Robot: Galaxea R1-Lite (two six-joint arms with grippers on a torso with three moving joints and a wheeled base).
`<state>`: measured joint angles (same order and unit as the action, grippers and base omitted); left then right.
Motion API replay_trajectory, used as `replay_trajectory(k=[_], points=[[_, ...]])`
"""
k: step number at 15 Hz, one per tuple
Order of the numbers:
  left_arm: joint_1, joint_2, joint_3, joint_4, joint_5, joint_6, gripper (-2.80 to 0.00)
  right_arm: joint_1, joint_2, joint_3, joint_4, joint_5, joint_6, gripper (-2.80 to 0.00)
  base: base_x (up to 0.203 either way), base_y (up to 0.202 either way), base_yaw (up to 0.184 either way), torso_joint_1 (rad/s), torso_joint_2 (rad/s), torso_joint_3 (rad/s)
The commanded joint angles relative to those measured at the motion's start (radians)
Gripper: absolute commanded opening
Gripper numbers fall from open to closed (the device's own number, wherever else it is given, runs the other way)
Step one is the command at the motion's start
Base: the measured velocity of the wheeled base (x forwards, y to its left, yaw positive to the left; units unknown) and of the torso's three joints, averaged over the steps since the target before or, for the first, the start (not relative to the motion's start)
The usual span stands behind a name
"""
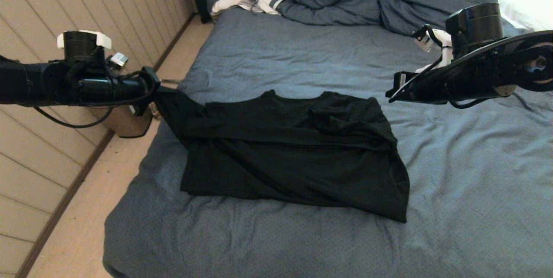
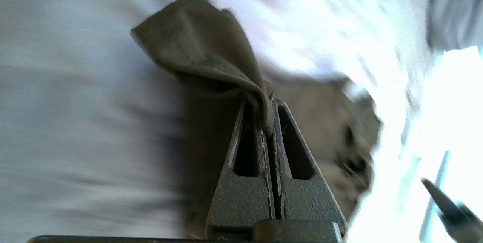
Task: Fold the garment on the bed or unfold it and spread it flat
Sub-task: Fold the black T-shirt
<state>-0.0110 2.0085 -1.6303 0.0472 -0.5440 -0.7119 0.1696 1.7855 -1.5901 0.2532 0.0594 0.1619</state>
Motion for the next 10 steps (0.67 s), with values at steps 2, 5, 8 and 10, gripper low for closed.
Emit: replay_trajectory(k=[2,5,8,10], points=[[-0.101,-0.023,-0.039,0.041,0.006,-0.002,-2.8,-0.018,-0.038,0.104,-0.079,0.031,0.001,-2.8,0.0,0.0,0.0,0.0,0.0,0.0],[-0.207,-0.021,-0.045,0.045,0.068,0.001,-2.8,-0.034,-0.061,0.221,-0.207,0.071,0.005,-2.8,0.0,0.0,0.0,0.0,0.0,0.0],[-0.293,-0.004,-0.053,0.04,0.129,0.002,-2.8,-0.075,-0.066,0.29,-0.277,0.121,0.005,-2.8,0.0,0.0,0.0,0.0,0.0,0.0],[-0.336,0.009,-0.061,0.039,0.163,0.0,-2.8,-0.112,-0.069,0.311,-0.283,0.16,0.004,-2.8,0.0,0.0,0.0,0.0,0.0,0.0]])
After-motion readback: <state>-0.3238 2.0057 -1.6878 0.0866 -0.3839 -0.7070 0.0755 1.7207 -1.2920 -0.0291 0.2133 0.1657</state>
